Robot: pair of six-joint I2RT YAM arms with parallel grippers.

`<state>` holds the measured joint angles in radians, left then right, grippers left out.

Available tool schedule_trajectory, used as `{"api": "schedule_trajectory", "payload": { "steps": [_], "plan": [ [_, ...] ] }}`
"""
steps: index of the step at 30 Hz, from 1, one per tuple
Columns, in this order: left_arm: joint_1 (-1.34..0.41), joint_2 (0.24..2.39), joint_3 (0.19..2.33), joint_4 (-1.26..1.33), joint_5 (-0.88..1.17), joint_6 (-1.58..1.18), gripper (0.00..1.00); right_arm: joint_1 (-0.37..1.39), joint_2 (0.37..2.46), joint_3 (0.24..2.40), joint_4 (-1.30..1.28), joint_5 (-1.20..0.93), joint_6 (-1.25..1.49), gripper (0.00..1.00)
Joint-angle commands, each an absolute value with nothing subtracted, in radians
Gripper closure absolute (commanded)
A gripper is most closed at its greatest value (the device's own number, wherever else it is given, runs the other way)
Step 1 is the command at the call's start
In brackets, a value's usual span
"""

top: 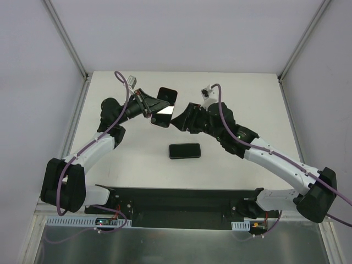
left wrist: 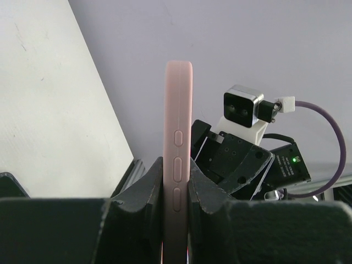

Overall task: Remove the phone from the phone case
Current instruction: Remove the phone case from the phone.

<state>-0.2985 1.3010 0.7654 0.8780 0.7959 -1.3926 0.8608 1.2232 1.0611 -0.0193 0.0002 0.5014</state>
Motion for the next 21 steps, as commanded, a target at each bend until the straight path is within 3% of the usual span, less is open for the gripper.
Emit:
{"api": "schedule_trajectory", "payload": {
  "steps": [1, 10, 21],
  "plan": [
    [-0.31, 1.246, 0.769, 1.02, 0.807, -1.45, 1.0, 0.85, 1.302, 1.135, -0.008, 0.02, 0.518, 0.43],
    [-0.31, 1.239, 0.756, 1.089, 0.801, -1.509, 1.0, 0.838, 1.388, 1.17, 0.03, 0.009, 0.537, 0.44],
    [-0.31, 1.262, 0.726, 1.17, 0.799, -1.568, 1.0, 0.821, 1.431, 1.152, 0.228, -0.173, 0.552, 0.46]
  ]
}}
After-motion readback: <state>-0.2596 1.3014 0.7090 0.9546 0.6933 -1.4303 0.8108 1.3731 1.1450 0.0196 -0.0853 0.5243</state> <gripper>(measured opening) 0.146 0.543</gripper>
